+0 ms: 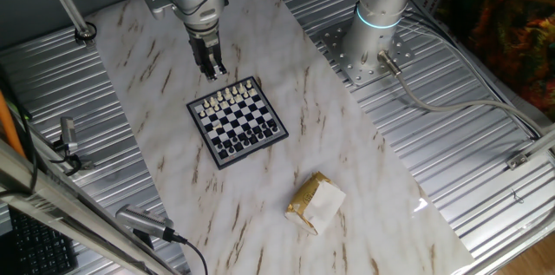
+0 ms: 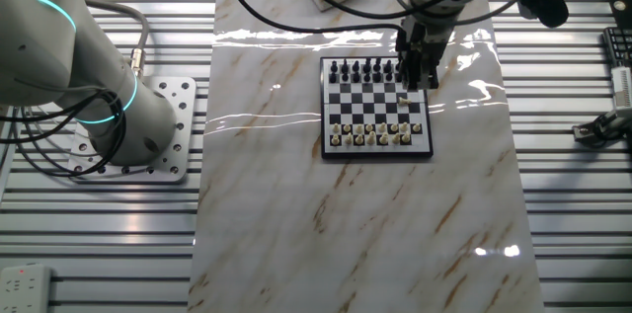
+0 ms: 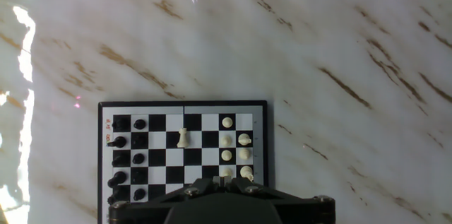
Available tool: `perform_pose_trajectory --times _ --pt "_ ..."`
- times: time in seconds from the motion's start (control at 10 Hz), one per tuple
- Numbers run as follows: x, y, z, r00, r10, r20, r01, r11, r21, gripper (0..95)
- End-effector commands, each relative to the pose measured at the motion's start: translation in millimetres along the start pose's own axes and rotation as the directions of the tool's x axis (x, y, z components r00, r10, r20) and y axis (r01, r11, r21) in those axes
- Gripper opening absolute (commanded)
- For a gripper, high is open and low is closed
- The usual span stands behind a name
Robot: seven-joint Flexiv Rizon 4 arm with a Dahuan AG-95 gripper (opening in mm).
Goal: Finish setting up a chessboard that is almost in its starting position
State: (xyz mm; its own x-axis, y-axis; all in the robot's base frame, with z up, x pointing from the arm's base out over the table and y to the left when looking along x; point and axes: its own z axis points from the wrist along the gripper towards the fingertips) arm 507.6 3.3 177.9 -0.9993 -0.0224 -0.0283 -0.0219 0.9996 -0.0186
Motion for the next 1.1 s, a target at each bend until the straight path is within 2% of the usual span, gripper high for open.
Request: perform_pose_trajectory --times 0.1,0.7,0.8,0.9,1.0,1.1 --pt "-0.1 0.1 0.0 1.000 0.001 0.000 -0.001 1.000 -0.001 0.0" --pt "-1.7 -0.4 2.6 1.000 -0.025 -0.009 0.025 1.000 0.000 0.0" --pt "-11.1 1.6 8.5 0.998 -0.059 -0.008 0.059 0.998 0.002 0.0" --pt "-33.0 19.3 11.2 0.998 -0.059 -0.034 0.060 0.998 0.002 0.0" --pt "-47.7 44.0 12.0 0.997 -0.046 -0.065 0.046 0.999 0.011 0.0" --pt "-53.7 66.5 18.3 0.996 -0.043 -0.081 0.044 0.999 0.017 0.0"
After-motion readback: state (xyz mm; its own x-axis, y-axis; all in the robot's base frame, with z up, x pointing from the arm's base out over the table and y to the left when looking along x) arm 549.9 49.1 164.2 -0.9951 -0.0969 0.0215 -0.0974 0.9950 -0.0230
